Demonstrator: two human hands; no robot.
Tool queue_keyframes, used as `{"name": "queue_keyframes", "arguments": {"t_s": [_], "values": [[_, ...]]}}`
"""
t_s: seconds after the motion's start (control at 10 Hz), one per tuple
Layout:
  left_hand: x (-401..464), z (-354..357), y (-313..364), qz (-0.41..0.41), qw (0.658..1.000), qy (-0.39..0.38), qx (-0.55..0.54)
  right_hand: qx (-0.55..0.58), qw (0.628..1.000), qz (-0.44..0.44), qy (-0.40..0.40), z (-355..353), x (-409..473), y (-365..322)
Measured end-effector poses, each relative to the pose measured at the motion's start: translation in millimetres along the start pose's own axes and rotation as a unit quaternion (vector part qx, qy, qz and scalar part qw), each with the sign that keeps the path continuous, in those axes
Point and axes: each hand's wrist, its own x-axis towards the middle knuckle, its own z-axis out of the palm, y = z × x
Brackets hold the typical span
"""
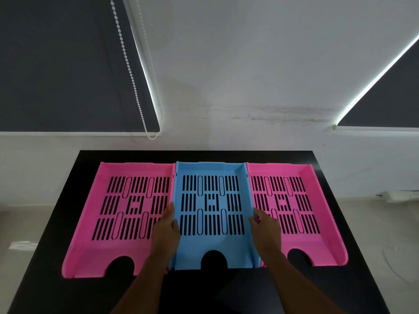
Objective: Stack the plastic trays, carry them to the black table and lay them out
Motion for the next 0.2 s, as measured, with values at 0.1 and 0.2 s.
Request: {"name": "queue_keyframes", "arguments": {"t_s": [0.1, 0.2], "values": [[-5, 1, -1, 0.030, 0.998, 0.006, 0.046, 0.007, 1.000, -0.002, -0.018, -10, 0, -6], [-28, 6, 7, 0.114, 0.990, 0.025, 0.082, 0.035, 0.999, -0.006, 0.010, -36, -1, -17]]}}
